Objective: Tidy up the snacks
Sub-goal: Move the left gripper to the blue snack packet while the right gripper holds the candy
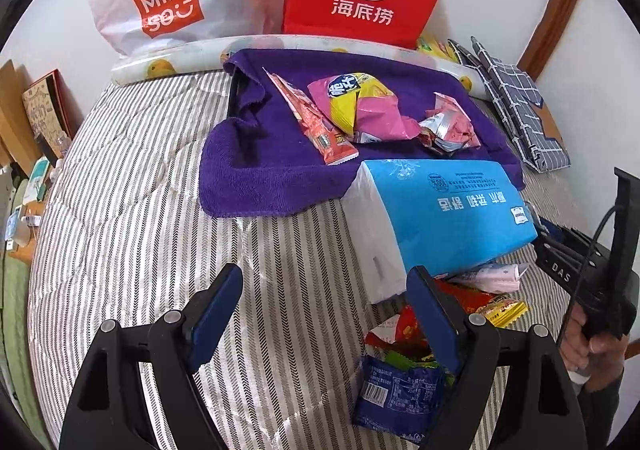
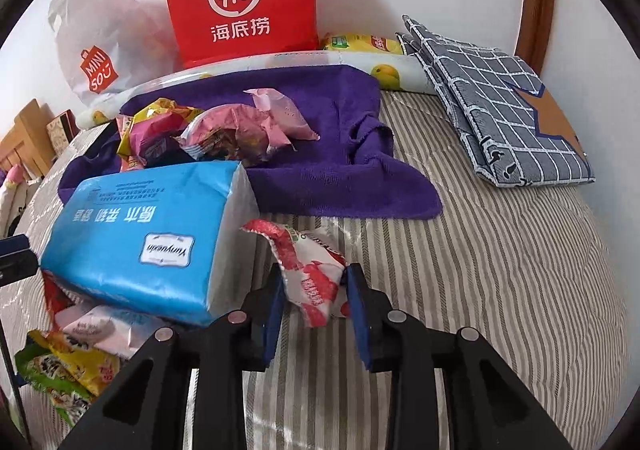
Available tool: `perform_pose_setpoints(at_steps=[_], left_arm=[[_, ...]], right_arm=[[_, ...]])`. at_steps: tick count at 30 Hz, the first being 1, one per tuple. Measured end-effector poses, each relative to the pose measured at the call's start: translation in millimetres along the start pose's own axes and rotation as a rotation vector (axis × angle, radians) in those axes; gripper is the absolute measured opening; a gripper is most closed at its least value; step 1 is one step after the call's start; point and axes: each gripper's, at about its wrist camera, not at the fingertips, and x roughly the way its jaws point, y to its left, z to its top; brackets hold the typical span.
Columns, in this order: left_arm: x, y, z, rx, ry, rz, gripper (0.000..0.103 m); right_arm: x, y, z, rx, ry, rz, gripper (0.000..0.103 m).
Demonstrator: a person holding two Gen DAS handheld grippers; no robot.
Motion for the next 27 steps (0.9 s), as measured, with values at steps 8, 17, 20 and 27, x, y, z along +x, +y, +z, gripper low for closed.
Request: perform_pose_setpoints(at_steps=[8,17,20,27], left_arm=[[-7,-4,-4,0.007,-0.001,-0.014,0.083],[-16,-19,-20,0.053,0.011,-0.033,0.083],[-17,-21,-26,0.049,0.026,-0.054,0.083],[-14,-23,-52,0.086,0.072,-0.005,0.07]], right_arm=[[-14,0,-3,0.001,-0.037,0.001,0.024],[-60,-1,-17,0.02,-0.096,-0.026,0.024],[-73,-1,-23,0.02,-0.108,-0.03,0.024],[-93,2,-38,0.005,-0.12,-0.023,0.024]])
